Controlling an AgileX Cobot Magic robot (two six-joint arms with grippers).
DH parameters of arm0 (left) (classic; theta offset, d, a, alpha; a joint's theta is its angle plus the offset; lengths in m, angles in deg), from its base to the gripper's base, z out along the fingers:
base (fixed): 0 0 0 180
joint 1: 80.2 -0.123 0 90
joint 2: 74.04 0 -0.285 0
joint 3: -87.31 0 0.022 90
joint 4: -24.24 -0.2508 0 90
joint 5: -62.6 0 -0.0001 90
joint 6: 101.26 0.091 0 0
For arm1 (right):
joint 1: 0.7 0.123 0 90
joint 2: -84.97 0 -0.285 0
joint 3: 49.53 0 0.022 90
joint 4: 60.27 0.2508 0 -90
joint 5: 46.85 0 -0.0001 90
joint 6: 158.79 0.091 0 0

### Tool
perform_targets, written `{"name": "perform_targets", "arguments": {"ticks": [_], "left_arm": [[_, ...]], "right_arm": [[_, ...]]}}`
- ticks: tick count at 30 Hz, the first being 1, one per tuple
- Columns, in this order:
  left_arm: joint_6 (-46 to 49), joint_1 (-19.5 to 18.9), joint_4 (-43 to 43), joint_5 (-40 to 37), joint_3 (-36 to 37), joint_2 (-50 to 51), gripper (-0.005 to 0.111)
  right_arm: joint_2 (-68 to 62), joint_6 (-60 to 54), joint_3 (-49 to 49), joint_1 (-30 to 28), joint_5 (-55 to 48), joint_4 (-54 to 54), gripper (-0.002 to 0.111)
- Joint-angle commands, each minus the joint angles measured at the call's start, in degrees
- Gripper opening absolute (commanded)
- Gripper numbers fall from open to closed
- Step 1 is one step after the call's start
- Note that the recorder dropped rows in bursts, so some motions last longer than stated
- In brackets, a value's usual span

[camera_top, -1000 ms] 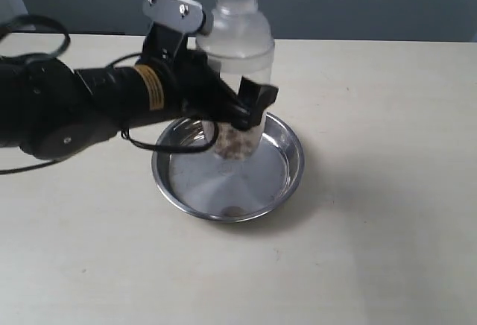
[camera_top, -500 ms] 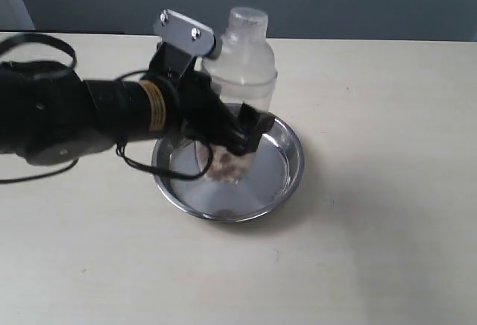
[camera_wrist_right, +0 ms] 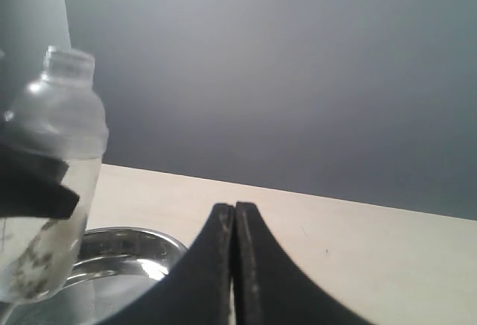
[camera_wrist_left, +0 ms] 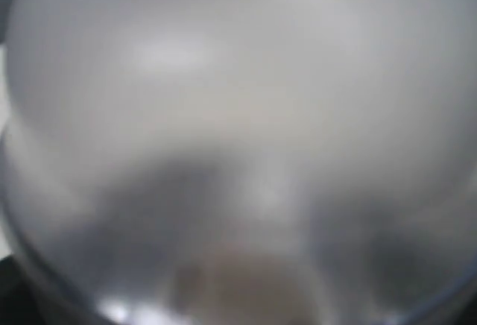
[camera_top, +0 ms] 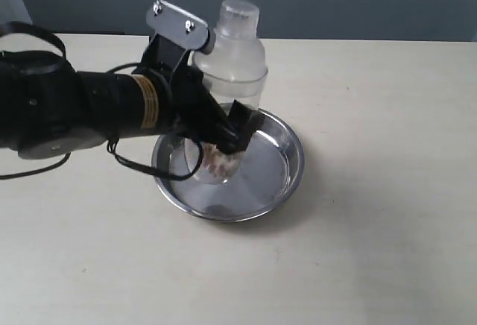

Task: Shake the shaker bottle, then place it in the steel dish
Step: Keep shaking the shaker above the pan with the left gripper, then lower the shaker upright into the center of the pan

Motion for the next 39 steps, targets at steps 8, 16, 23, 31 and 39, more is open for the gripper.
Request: {"name": "perform_targets", "arguments": {"ticks": [8,16,23,31,39], "left_arm": [[0.9,0.1,0.5,14.1,2.7,0.6,0.0],[28.0,-0.5,21.5,16.2,1.9,5.3,0.0],[35.3,-0.5,33.0,21.4,1.9,9.4,0.0],[36.3,-0.5,34.7,24.8,1.9,14.1,0.0],[36.2,-0.5,34.8,27.1,1.9,16.8,0.0]], "right_arm": [[0.2,0.1,-0.1,0.2,0.2,-0.1,-0.001],[0.2,0.1,-0.1,0.2,0.0,-0.1,-0.001],[0.2,0.1,-0.1,0.2,-0.1,-0.1,-0.001],[0.2,0.1,-0.1,0.2,0.0,-0.1,-0.001],[0.2,0.1,-0.1,0.2,0.1,-0.1,-0.001]]}}
